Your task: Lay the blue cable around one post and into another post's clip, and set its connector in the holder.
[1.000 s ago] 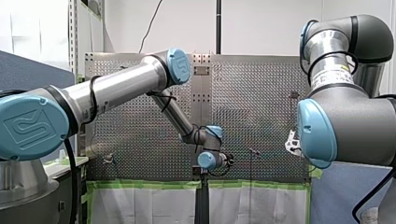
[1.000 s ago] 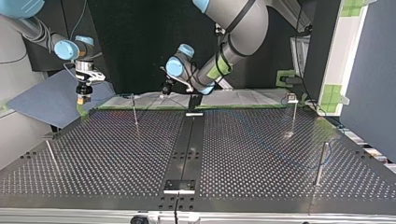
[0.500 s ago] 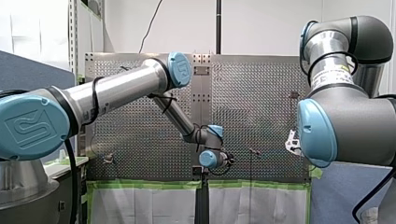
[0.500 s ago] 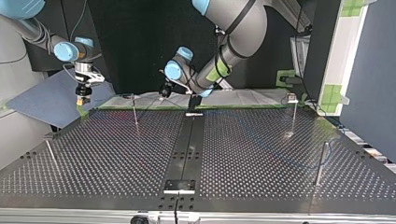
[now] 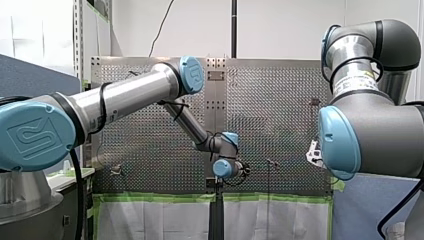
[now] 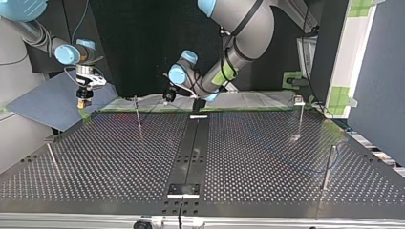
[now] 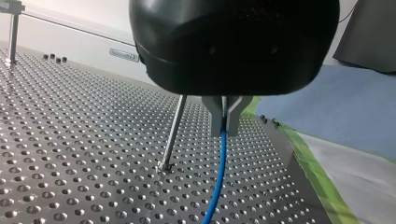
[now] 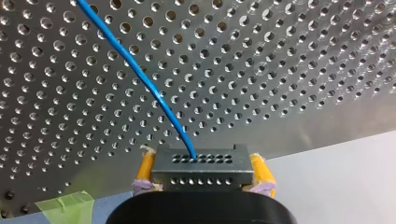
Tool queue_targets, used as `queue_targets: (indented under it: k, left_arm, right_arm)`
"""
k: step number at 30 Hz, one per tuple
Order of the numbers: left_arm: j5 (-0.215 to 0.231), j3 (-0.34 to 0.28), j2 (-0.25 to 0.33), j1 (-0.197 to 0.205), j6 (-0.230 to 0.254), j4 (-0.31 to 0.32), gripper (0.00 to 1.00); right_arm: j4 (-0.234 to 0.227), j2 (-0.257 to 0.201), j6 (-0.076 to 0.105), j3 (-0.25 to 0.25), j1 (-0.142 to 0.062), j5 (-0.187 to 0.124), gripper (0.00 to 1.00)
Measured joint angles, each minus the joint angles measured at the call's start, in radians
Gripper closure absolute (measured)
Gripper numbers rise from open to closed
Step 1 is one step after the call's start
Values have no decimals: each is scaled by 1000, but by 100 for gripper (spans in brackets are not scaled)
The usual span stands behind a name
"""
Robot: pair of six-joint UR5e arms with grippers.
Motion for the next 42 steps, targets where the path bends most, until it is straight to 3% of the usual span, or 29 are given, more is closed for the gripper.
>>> queue_targets:
  k: [4,6,8,9,11,13,20,29,34,42]
  left_arm:
    - [0,0,0,0,8,-5,87]
    - [-1,0,0,-2,11,-6,87]
    - [-4,0,0,-6,13,-7,42]
    - [-8,0,0,-7,15,-7,42]
    - [-20,0,1,-11,22,-7,6]
    - [-32,0,1,-15,26,-7,0]
    - [-80,-1,8,-29,53,-34,0]
    - [-25,-48,57,-81,127,-86,0]
    - [4,-90,98,-95,126,-54,0]
    - [9,-158,131,-110,100,-26,0]
  right_arm:
    - [1,1,-1,-1,2,-1,100]
    - [1,2,-2,-1,3,-1,100]
    - [1,2,-2,-1,3,-2,100]
    - [1,2,-2,-1,3,-2,100]
    - [2,2,-2,-1,3,-3,100]
    - [2,2,-3,-1,3,-3,100]
    - [1,3,-3,-1,6,-5,100]
    - [1,4,-2,-1,11,-10,100]
    - [2,5,-1,-1,16,-10,100]
    - [4,5,4,-1,18,-14,100]
